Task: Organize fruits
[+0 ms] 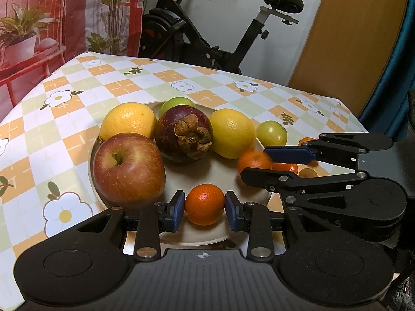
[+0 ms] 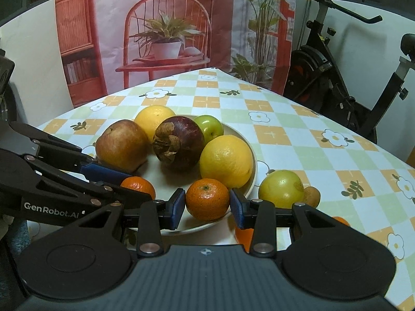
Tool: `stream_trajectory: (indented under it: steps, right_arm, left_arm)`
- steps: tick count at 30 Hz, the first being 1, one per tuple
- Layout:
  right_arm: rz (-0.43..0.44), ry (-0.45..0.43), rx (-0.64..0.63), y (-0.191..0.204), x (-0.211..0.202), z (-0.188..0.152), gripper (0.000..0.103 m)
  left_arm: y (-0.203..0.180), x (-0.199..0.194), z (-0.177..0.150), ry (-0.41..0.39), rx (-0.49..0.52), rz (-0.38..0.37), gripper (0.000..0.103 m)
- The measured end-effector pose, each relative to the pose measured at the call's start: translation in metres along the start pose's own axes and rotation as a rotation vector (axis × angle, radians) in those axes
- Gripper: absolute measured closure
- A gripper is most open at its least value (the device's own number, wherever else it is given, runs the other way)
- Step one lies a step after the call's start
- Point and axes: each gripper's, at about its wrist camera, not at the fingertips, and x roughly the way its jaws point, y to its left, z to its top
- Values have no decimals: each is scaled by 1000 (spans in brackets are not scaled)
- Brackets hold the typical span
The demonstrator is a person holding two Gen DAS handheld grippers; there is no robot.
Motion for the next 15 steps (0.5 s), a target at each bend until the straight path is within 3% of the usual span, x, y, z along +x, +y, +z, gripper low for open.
stream_trajectory:
  steps: [6, 15]
  right_arm:
    - [-8, -13, 9, 0, -6, -4, 62]
    - [-94, -72, 75, -15, -39, -25, 62]
  left_arm:
    - [-4, -1, 1, -4, 21, 15, 62]
    - [-16, -14, 6, -114, 55, -4, 62]
